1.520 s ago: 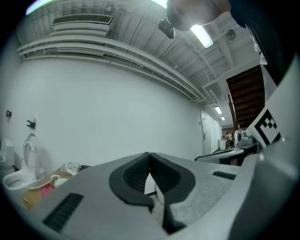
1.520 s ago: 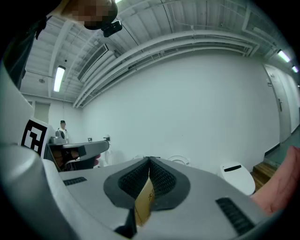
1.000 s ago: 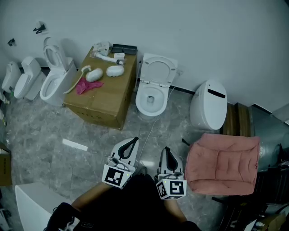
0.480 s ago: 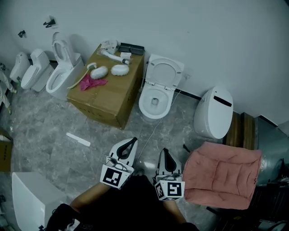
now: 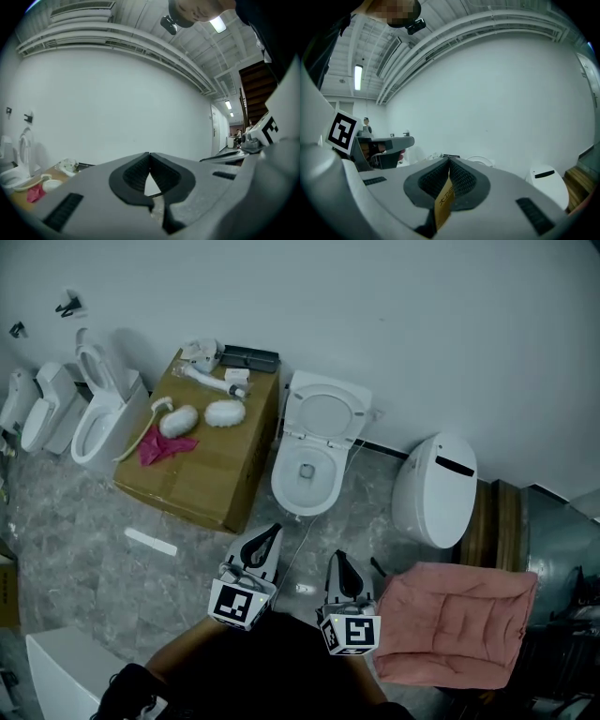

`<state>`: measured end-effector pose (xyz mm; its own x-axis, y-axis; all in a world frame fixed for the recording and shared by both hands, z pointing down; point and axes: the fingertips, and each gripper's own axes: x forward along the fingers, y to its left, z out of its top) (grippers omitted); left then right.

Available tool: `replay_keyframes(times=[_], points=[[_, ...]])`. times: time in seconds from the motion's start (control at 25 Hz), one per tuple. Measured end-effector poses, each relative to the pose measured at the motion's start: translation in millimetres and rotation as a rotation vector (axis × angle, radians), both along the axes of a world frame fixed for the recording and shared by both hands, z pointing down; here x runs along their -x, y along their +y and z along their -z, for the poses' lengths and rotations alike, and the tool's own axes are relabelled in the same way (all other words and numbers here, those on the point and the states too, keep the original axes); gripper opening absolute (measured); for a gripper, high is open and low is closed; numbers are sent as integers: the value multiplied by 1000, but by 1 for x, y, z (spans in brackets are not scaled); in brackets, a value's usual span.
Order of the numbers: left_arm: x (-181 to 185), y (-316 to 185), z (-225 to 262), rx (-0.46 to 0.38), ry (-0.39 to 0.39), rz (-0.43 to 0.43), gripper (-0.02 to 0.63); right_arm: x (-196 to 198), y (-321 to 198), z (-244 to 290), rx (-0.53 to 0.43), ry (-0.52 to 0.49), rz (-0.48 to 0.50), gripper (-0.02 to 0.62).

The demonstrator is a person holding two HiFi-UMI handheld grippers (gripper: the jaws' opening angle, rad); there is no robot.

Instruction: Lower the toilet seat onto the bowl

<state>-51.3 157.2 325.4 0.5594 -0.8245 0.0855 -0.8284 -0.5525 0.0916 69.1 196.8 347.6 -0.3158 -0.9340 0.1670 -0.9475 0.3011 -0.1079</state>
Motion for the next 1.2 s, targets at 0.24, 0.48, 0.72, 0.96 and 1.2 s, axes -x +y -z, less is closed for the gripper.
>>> replay_keyframes(times=[0.24, 0.48, 0.72, 0.96, 1.2], points=[[2, -94, -6, 36, 7, -52, 9, 5, -98, -2, 19, 25, -31, 28], [-3, -173, -27, 92, -18, -63, 9, -3, -174, -10, 67, 28, -24, 28], [-36, -265, -49, 54, -89, -108, 9, -33, -262, -33, 105, 71, 23, 28], [-73, -356, -91, 105, -204, -133, 11, -66, -358, -64, 166, 161, 130, 32], [-98, -438, -144, 152, -306, -192, 58, -97, -467, -126, 247, 304, 230, 71]])
